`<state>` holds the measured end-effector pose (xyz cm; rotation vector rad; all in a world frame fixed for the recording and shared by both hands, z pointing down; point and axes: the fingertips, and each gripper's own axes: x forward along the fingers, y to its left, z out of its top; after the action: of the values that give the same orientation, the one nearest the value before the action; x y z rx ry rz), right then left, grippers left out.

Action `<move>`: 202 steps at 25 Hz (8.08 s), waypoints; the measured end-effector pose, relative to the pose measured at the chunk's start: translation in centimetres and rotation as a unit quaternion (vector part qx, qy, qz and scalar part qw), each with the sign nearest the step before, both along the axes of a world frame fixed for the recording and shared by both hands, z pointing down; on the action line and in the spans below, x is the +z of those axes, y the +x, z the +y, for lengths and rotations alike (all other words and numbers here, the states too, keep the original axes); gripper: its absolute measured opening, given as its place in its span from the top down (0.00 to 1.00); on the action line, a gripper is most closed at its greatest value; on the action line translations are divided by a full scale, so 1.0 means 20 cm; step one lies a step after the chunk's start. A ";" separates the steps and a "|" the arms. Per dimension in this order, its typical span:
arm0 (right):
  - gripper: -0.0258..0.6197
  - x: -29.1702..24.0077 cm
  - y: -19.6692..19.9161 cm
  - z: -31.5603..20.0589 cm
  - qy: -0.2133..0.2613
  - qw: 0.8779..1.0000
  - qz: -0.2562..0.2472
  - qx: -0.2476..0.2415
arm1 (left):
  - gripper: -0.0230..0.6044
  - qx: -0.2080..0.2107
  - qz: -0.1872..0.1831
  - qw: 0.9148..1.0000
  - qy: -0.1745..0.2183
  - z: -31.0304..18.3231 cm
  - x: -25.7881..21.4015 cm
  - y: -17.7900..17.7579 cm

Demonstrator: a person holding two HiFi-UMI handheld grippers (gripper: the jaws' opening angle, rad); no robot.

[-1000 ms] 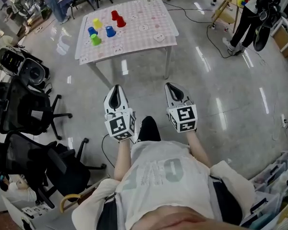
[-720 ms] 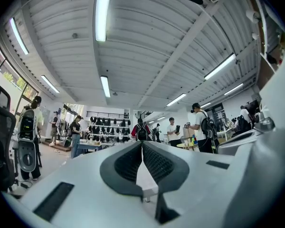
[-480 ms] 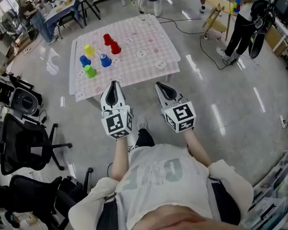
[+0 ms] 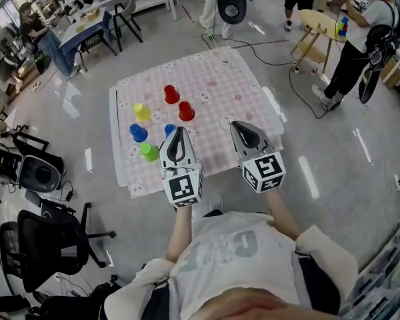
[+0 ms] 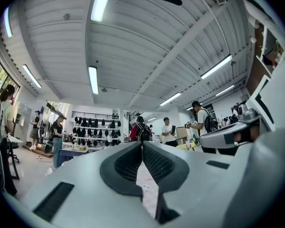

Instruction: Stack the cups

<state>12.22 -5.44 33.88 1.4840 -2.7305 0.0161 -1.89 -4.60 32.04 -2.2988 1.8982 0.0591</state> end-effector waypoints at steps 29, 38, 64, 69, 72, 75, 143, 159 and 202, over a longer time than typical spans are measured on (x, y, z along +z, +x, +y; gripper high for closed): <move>0.87 0.18 -0.27 -0.55 -0.043 0.992 0.007 -0.123 | 0.91 -0.115 0.018 0.993 -0.006 -0.38 0.04 -0.38; 0.59 0.53 -0.66 -0.87 -0.105 0.961 0.118 -0.227 | 0.91 -0.170 0.023 0.985 -0.019 -0.32 0.10 -0.57; 0.65 0.69 -0.79 -0.89 -0.133 0.945 0.166 -0.249 | 0.91 -0.255 0.029 0.965 -0.042 -0.11 0.23 -0.86; 0.65 0.70 -0.71 -0.78 -0.142 0.945 0.164 -0.243 | 0.91 -0.252 0.026 0.966 -0.041 -0.13 0.23 -0.87; 0.65 0.78 -0.69 -0.71 -0.157 0.941 0.172 -0.246 | 0.91 -0.254 0.027 0.966 -0.041 -0.13 0.23 -0.89; 0.65 0.85 -0.68 -0.66 -0.172 0.936 0.178 -0.249 | 0.91 -0.256 0.026 0.965 -0.043 -0.12 0.23 -0.90; 0.63 0.28 -1.03 -0.46 -0.092 0.950 0.134 -0.267 | 0.91 -0.287 0.022 0.956 -0.049 0.03 0.25 -0.92; 0.63 0.65 -0.18 -0.75 -0.170 0.970 0.159 -0.075 | 0.91 -0.173 0.002 0.984 -0.041 -0.30 0.16 -0.62; 0.55 0.58 -1.75 -0.49 -0.190 0.965 0.085 -0.162 | 0.91 -0.211 0.016 0.976 -0.043 -0.18 0.18 -1.41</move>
<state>-22.86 -15.15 45.55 0.8897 -2.6027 0.3642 -30.15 -8.21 35.64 -1.9009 2.4031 -0.0380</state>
